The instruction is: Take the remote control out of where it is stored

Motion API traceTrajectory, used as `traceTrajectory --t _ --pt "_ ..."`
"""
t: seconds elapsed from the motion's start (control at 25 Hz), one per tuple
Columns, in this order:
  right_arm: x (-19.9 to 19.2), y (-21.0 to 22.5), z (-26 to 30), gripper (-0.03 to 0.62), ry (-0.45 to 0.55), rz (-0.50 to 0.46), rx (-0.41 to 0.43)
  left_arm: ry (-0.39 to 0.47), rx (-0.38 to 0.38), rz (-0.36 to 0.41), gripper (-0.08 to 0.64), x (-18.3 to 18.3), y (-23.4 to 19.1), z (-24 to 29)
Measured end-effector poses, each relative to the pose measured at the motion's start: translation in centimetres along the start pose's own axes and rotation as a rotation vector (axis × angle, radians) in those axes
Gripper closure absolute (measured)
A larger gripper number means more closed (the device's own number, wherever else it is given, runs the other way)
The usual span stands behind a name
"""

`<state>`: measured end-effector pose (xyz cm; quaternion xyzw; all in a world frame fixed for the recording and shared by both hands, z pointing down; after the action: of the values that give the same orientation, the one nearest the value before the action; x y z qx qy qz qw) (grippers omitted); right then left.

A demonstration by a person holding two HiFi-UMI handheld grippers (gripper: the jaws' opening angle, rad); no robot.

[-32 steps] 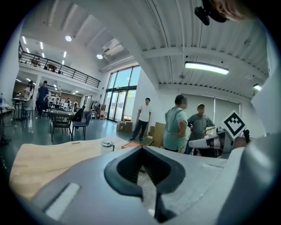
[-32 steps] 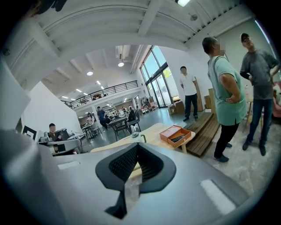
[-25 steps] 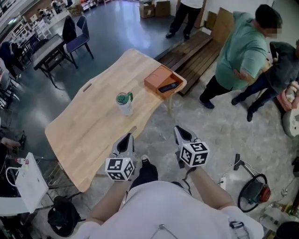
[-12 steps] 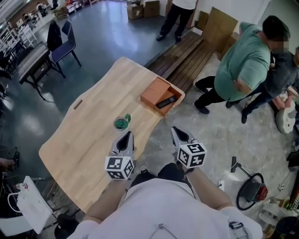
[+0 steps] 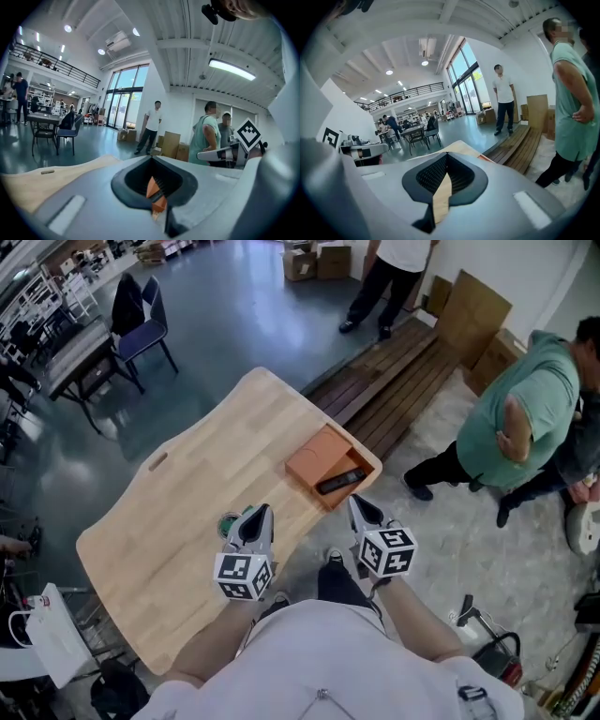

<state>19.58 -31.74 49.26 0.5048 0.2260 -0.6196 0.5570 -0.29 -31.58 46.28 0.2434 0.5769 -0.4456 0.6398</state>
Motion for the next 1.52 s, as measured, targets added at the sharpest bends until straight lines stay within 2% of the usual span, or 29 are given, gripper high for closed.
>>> traceTrajectory --t 0.2,0.44,0.72,0.88,1.12,1.28,1.4,1.52 --pt "3.5 4.5 4.7 0.565 -0.037 -0.055 0.118 0.014 0.105 -0.001 0.560 2.0 0.8 5.9" --pt "5.1 8.4 8.8 0.565 -0.083 -0.077 0.213 -0.004 0.207 -0.010 0.560 2.6 1.1 10.4" --pt "4.9 9.8 11.0 0.565 -0.110 -0.053 0.248 -0.040 0.213 -0.017 0.560 2.1 0.5 13.2" --pt "4.1 9.8 12.6 0.565 -0.125 -0.112 0.264 -0.056 0.210 -0.036 0.560 1.1 -0.9 13.9" --pt "0.0 10.0 15.8 0.565 -0.296 -0.260 0.305 -0.103 0.189 -0.101 0.560 -2.5 -2.0 14.2" --pt "-4.7 10.6 19.2 0.565 -0.412 -0.467 0.353 -0.152 0.171 -0.166 0.560 -6.2 -3.4 14.8" --pt "-9.5 11.3 21.7 0.561 -0.537 -0.615 0.400 -0.184 0.154 -0.193 0.560 -8.9 -4.0 15.0" --pt "-14.1 12.3 23.5 0.489 -0.692 -0.692 0.460 -0.206 0.139 -0.206 0.560 -11.4 -4.6 15.1"
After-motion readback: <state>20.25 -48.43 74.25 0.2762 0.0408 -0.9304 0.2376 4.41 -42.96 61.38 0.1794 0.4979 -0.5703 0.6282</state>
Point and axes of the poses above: the fingertips, and each gripper's own axes: z forward along the fingers, y to its right, x out of its top, the point moved 1 cm from there along -z, backward along the fingers, and after that the axes turned 2 degrees about y, right-handed, at the moved point
